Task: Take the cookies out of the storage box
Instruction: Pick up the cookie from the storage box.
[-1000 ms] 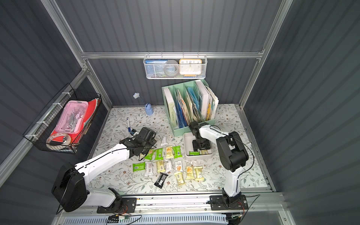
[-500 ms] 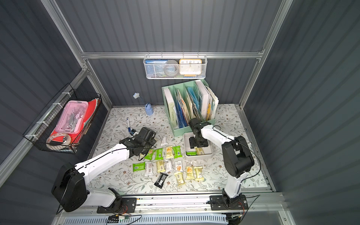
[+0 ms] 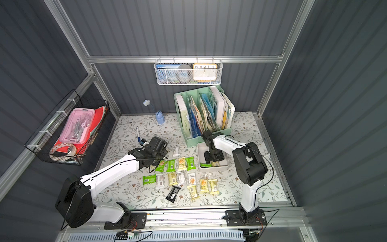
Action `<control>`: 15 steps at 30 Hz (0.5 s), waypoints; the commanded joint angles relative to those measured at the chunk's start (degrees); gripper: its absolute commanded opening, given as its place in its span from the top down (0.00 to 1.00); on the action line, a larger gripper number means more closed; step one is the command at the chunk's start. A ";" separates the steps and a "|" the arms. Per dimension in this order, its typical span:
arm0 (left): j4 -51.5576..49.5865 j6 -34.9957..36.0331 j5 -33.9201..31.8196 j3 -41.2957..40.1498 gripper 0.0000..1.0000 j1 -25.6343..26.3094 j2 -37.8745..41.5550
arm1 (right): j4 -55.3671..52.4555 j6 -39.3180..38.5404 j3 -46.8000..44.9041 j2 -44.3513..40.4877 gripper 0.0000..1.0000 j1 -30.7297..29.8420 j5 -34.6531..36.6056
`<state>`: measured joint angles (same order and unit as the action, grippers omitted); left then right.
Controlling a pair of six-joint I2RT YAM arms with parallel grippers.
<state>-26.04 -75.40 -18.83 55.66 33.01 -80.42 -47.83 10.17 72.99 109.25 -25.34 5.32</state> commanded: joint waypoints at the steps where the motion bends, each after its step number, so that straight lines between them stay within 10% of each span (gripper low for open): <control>1: -1.04 -0.46 -0.33 0.14 0.41 -0.23 0.09 | -1.17 -0.53 -0.63 1.40 0.33 0.03 1.38; 15: -1.12 -0.63 -0.25 -0.02 0.41 -0.32 0.01 | 0.56 -0.86 -1.40 0.96 0.51 0.03 -2.43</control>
<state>-26.06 -75.61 -18.83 55.66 33.01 -80.42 -46.35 9.41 72.73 109.84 -25.32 3.20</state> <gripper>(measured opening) 0.586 0.498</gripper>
